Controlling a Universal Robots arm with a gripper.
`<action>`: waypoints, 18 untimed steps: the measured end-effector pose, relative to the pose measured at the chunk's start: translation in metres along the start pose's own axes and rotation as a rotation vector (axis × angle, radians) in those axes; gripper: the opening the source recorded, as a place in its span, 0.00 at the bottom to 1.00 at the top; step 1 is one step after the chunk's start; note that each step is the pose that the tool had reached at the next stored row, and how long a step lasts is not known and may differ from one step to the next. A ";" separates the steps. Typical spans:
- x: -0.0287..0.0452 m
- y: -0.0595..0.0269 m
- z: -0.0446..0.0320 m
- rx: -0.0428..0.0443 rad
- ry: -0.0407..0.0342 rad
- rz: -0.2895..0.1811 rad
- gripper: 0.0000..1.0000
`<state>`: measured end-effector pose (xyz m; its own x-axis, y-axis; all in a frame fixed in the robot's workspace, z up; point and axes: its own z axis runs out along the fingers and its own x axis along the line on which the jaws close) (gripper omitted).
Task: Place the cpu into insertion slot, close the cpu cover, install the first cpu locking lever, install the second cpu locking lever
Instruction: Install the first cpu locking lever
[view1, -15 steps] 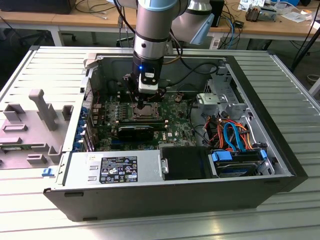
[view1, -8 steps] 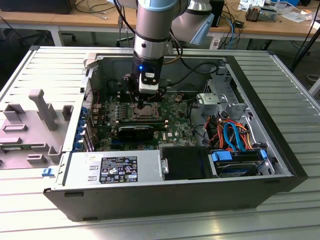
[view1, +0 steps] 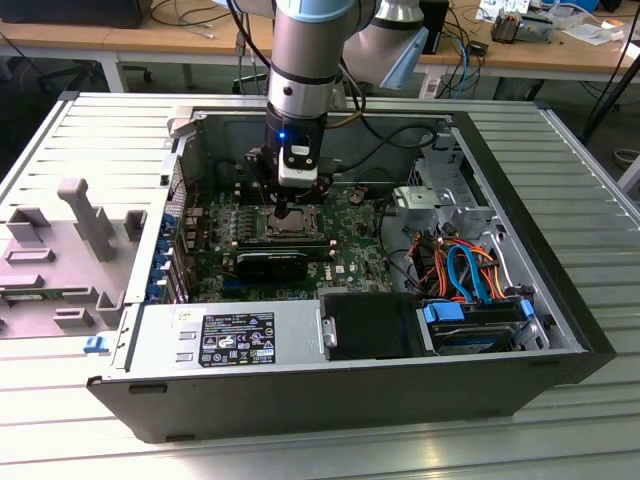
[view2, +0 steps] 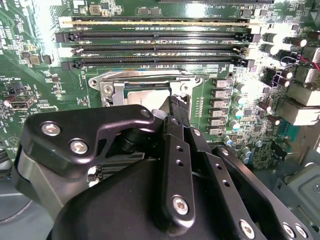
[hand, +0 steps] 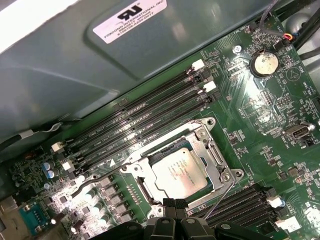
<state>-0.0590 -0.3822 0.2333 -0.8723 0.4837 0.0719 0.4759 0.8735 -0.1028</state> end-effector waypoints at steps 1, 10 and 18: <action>0.0000 0.0000 0.0000 0.0001 -0.0001 -0.001 0.11; 0.0000 0.0000 0.0000 0.0007 -0.0009 -0.009 0.11; 0.0000 0.0000 0.0000 0.0014 -0.0019 -0.018 0.11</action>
<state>-0.0590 -0.3822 0.2333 -0.8808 0.4679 0.0719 0.4601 0.8819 -0.1028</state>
